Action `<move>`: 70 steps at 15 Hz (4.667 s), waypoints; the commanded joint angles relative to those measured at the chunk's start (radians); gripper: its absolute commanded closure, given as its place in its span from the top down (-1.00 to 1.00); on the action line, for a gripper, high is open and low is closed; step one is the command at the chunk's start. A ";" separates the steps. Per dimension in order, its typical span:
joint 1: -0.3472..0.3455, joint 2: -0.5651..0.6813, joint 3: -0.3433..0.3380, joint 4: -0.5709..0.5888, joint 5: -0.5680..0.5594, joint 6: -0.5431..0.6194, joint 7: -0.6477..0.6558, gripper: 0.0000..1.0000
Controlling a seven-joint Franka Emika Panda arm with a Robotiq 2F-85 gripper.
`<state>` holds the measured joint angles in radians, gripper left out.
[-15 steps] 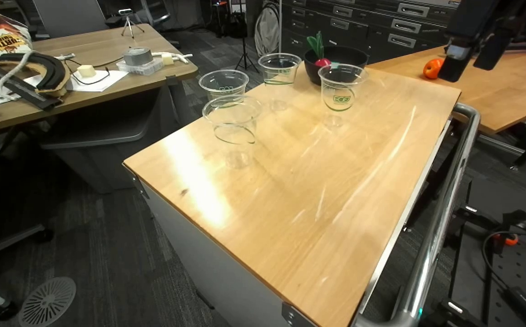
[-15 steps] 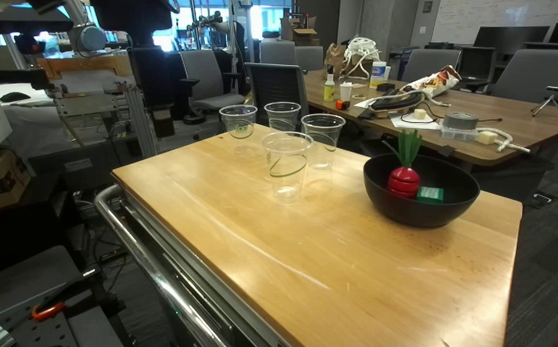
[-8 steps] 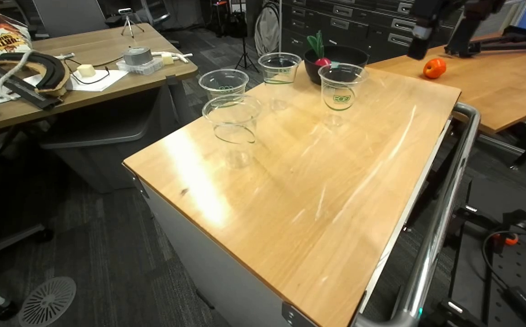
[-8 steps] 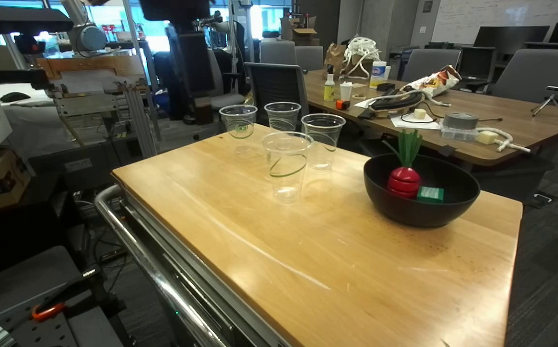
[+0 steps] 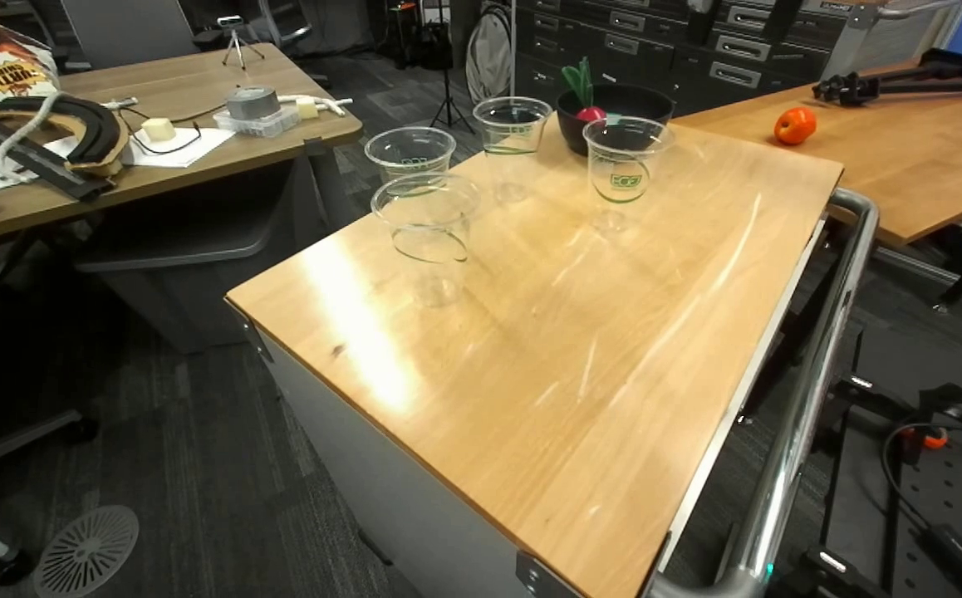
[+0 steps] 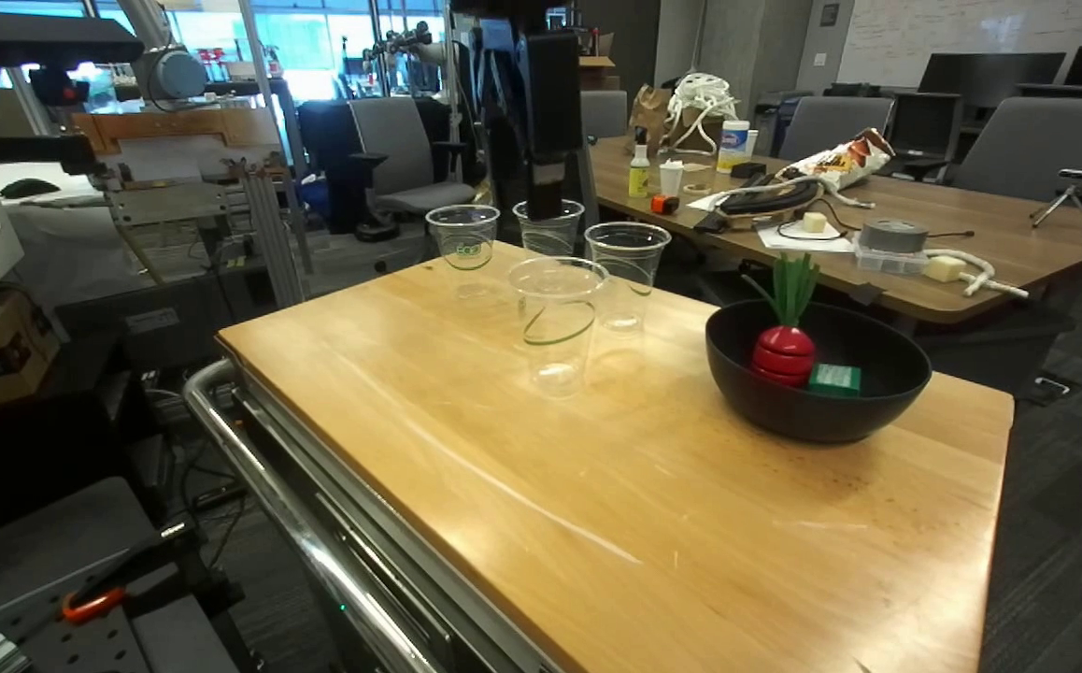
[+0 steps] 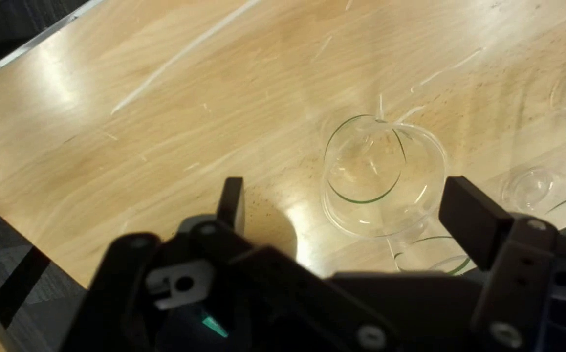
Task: Stack the cups then take the objects in the bowl and put them on the table
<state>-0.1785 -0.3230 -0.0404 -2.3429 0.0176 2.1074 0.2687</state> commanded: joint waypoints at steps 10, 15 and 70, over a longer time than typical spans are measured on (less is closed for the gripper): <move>0.002 0.124 0.001 -0.096 -0.023 0.334 0.140 0.51; 0.003 0.178 -0.002 -0.078 -0.091 0.321 0.187 -0.12; 0.092 0.414 -0.030 0.673 0.178 -0.233 -0.030 0.37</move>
<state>-0.0968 0.2393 -0.0783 -1.5780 0.1824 1.8760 0.2846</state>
